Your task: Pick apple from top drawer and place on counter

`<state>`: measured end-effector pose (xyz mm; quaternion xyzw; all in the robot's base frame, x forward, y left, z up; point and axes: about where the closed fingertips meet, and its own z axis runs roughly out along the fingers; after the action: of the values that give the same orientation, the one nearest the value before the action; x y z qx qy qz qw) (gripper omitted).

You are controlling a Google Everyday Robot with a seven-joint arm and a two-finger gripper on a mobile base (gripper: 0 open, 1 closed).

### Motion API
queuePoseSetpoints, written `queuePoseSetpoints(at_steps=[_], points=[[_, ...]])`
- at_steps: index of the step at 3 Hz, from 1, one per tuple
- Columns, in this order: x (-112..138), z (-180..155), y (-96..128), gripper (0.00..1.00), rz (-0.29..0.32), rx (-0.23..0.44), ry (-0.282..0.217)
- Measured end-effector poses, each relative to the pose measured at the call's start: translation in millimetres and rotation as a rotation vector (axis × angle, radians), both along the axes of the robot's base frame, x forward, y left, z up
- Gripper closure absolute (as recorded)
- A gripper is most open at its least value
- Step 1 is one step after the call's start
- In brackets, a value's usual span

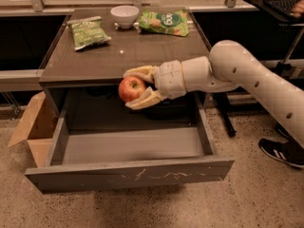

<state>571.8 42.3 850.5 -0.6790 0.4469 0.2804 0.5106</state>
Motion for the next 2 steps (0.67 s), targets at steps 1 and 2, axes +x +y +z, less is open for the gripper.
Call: queuePoseSetpoints(at_steps=[1, 2], points=[[32, 30, -9, 1.0, -0.065, 0.038, -0.022], [81, 43, -25, 1.0, -0.178, 0.115, 0.009]])
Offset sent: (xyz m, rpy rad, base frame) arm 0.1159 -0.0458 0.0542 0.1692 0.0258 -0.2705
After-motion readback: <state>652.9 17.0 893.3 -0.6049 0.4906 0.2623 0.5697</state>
